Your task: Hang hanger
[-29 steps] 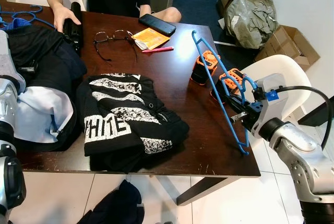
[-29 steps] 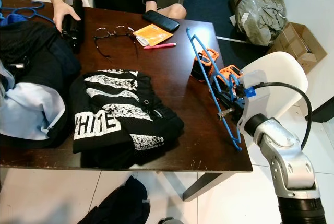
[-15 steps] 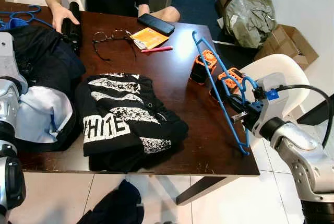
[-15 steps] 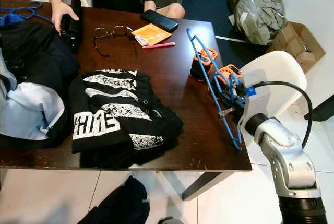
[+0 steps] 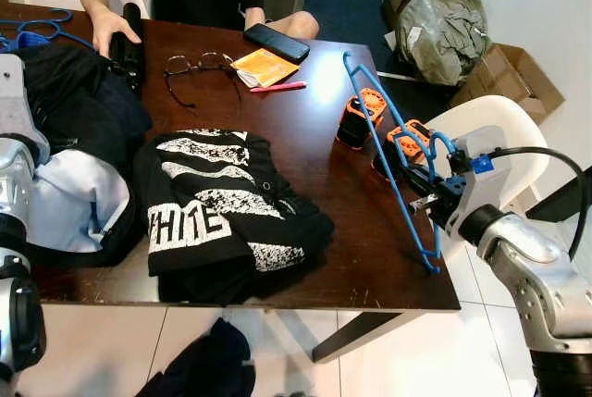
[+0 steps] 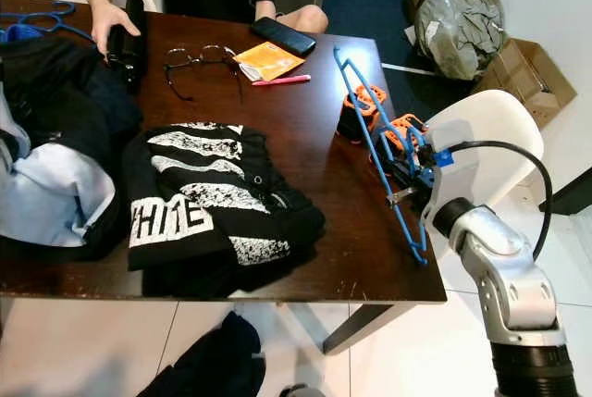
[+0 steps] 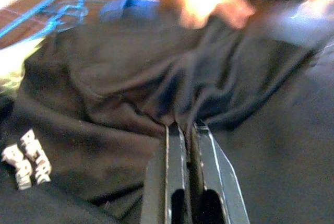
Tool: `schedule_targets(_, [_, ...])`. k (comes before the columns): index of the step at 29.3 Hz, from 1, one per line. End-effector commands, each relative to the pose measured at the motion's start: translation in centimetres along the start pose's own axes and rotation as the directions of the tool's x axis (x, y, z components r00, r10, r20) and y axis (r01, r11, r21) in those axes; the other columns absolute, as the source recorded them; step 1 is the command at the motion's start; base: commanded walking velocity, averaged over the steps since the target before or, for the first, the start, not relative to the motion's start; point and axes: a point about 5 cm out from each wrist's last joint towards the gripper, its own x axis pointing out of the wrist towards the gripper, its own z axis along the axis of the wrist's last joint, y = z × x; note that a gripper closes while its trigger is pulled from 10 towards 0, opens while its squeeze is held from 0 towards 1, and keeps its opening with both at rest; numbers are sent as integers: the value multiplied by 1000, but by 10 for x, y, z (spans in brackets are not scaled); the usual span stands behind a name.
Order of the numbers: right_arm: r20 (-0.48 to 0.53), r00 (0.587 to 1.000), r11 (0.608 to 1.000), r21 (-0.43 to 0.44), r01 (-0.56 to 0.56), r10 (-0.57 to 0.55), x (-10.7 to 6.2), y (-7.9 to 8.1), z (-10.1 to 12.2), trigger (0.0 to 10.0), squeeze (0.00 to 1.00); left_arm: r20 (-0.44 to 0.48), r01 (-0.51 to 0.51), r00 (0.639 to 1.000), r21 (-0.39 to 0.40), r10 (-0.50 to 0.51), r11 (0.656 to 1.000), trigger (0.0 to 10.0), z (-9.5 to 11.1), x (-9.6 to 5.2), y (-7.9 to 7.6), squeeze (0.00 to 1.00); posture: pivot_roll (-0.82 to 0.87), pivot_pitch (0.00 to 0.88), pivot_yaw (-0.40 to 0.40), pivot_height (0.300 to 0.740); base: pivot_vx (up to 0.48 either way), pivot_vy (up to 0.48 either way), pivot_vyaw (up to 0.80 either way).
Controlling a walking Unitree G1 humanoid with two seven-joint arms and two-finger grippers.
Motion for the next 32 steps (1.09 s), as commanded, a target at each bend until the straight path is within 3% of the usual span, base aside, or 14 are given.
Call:
schedule_targets(1, [-6,1000,1000,14,18,-18,0,-2,-5,10000,0,114,121,987,-52,-115,991,0,32,4,-24,0,-80,139,-111,740,0,0,0])
schedule_targets(5, [13,1000,999,27,25,-26,4,-1,-5,10000,0,260,312,925,-99,-278,945,0,73,-3,-66,0,-66,117,-101,740,0,0,0])
schedule_targets(6, [26,999,999,37,30,-31,7,0,-4,10000,0,322,414,874,-100,-365,905,0,89,-11,-89,0,-54,98,-91,740,0,0,0])
schedule_targets(8, [39,999,998,45,34,-35,10,1,-4,10000,0,355,491,826,-70,-438,868,0,99,-20,-110,0,-44,80,-81,740,0,0,0])
schedule_targets(10, [39,999,998,45,34,-35,10,1,-4,10000,0,355,491,826,-70,-438,868,0,99,-20,-110,0,-44,80,-81,740,0,0,0])
schedule_targets(12, [64,997,997,61,41,-45,15,2,-4,10000,0,346,575,765,11,-543,818,0,101,-34,-141,0,-30,47,-59,740,0,0,0])
schedule_targets(17, [78,996,996,74,47,-53,18,2,-5,10000,0,277,547,785,109,-554,830,0,88,-36,-144,0,-18,26,-46,740,0,0,0])
schedule_targets(18, [85,995,996,79,51,-57,19,2,-5,10000,0,238,466,839,153,-490,872,0,82,-32,-129,0,-14,20,-41,740,0,0,0])
schedule_targets(19, [85,995,996,79,51,-57,19,2,-5,10000,0,238,466,839,153,-490,872,0,82,-32,-129,0,-14,20,-41,740,0,0,0])
schedule_targets(21, [91,994,995,81,54,-61,21,2,-6,10000,0,211,262,930,190,-300,946,0,81,-27,-91,0,-9,9,-40,740,0,0,0])
schedule_targets(23, [91,994,995,81,54,-61,21,2,-6,10000,0,211,262,930,190,-300,946,0,81,-27,-91,0,-9,9,-40,740,0,0,0])
schedule_targets(26, [100,993,995,80,52,-60,24,1,-6,10000,0,301,113,939,182,-164,977,0,99,-33,-63,0,-2,0,-42,740,0,0,0])
schedule_targets(28, [107,992,996,79,52,-60,26,-1,-5,10000,0,371,150,907,161,-200,976,0,109,-44,-74,0,0,0,-40,740,0,0,0])
schedule_targets(32, [117,991,995,81,53,-62,28,-2,-5,10000,0,321,336,874,139,-364,931,0,91,-55,-113,0,1,0,-35,740,0,0,0])
